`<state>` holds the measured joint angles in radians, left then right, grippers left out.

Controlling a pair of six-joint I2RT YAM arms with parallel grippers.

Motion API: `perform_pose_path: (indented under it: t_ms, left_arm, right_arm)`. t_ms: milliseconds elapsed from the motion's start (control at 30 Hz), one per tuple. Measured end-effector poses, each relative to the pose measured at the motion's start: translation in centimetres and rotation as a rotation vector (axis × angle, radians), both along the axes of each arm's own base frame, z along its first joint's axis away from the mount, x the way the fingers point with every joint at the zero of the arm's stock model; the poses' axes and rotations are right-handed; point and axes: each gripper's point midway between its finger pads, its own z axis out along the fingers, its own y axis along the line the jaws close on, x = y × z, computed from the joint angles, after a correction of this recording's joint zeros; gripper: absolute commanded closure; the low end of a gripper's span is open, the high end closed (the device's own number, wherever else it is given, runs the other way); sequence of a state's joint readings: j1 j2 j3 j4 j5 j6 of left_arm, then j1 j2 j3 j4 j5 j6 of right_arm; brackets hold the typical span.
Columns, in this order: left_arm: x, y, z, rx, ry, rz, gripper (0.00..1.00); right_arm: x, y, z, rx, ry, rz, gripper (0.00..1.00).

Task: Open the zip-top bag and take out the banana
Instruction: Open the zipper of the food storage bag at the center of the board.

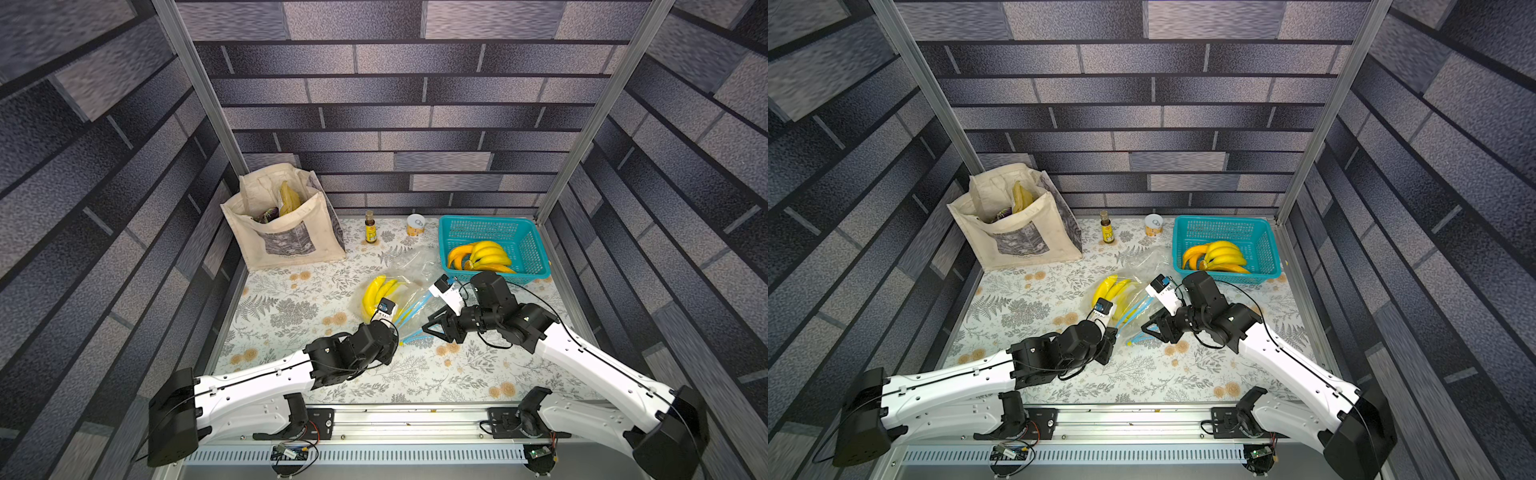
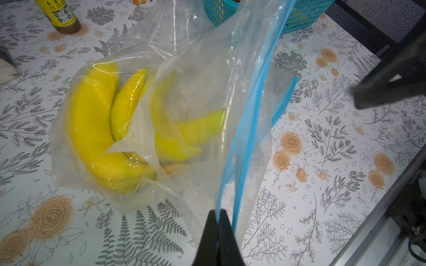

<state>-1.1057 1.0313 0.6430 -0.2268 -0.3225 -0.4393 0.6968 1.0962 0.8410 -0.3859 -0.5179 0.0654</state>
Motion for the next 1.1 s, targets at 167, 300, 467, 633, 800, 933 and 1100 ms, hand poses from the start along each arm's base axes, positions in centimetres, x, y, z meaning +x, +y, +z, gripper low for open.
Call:
perform_pose_path:
  t_ms: [167, 300, 467, 633, 800, 933, 1100]
  left_arm:
    - [0.0, 0.0, 0.6, -0.024, -0.004, 0.005, 1.00]
    - [0.0, 0.0, 1.0, -0.042, -0.009, 0.008, 1.00]
    - [0.1, -0.1, 1.9, -0.074, -0.024, 0.009, 1.00]
    - [0.3, 0.0, 2.8, -0.101, -0.050, 0.026, 1.00]
    - [0.5, 0.1, 3.1, -0.110, -0.060, 0.035, 1.00]
    - [0.9, 0.5, 3.4, -0.114, -0.071, 0.059, 1.00]
    - [1.3, 2.0, 3.4, -0.136, -0.073, 0.104, 1.00]
  right_arm:
    - [1.5, 1.5, -0.3, 0.016, -0.043, -0.001, 0.56]
    - [2.4, 2.7, -0.5, 0.033, -0.068, 0.006, 0.56]
    - [3.7, 3.9, -1.6, 0.023, -0.066, 0.006, 0.58]
    - [4.8, 4.8, -2.0, 0.030, -0.093, 0.000, 0.55]
    - [5.8, 5.9, -2.7, -0.001, -0.106, 0.016, 0.60]
    - [5.9, 6.6, -5.0, -0.085, -0.085, 0.038, 0.62]
    - [4.2, 5.6, -8.3, -0.198, -0.033, 0.060, 0.65]
